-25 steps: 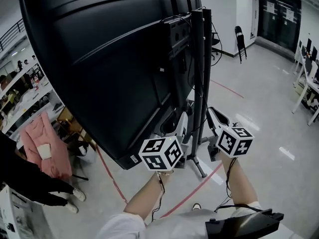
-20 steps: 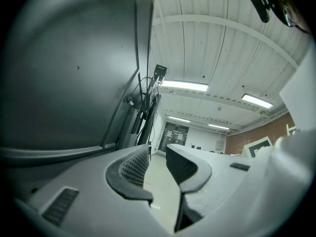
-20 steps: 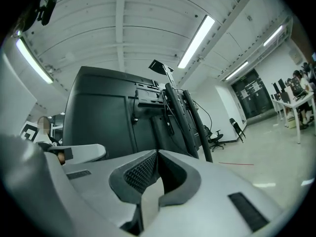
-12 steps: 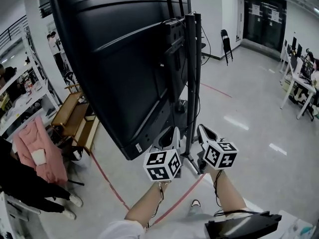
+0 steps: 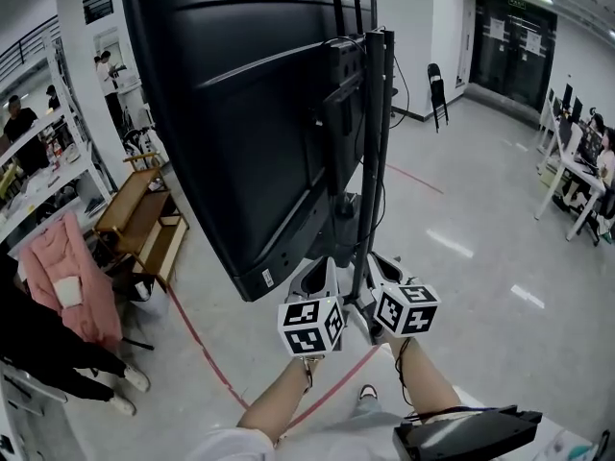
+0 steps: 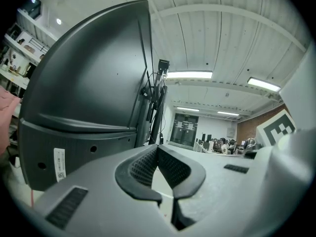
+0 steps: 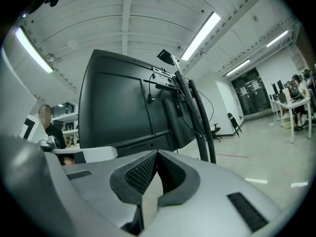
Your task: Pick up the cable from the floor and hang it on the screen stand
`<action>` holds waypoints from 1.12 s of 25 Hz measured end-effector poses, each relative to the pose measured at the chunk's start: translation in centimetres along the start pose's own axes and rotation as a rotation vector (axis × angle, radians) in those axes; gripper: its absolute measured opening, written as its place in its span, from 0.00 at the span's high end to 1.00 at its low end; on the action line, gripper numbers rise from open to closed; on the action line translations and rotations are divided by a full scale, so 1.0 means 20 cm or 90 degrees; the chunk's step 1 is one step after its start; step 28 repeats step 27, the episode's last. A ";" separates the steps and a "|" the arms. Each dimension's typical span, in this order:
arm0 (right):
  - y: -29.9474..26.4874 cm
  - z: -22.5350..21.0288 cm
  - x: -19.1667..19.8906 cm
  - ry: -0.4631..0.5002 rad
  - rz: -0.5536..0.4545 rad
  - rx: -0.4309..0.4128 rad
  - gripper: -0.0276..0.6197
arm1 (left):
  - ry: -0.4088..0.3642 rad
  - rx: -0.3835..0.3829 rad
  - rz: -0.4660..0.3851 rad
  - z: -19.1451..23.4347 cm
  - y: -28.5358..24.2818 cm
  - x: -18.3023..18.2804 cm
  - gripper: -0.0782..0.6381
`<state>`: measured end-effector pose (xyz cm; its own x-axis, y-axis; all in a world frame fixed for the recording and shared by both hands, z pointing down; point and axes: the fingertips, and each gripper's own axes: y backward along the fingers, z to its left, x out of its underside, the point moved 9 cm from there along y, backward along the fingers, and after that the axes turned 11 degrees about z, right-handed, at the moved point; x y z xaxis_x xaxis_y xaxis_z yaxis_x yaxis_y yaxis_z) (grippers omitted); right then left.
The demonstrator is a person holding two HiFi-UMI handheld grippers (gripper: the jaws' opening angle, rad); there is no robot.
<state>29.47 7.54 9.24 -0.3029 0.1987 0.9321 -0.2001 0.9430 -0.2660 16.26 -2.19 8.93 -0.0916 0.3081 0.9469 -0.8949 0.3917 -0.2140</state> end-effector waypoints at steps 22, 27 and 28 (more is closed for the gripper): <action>-0.14 -0.14 -0.11 0.042 0.010 0.002 0.93 | 0.002 -0.030 -0.004 -0.02 -0.21 -0.08 0.88; -0.16 -0.17 -0.12 0.045 0.013 0.003 0.93 | 0.012 -0.037 -0.001 0.00 -0.25 -0.08 0.88; -0.16 -0.17 -0.12 0.045 0.013 0.003 0.93 | 0.012 -0.037 -0.001 0.00 -0.25 -0.08 0.88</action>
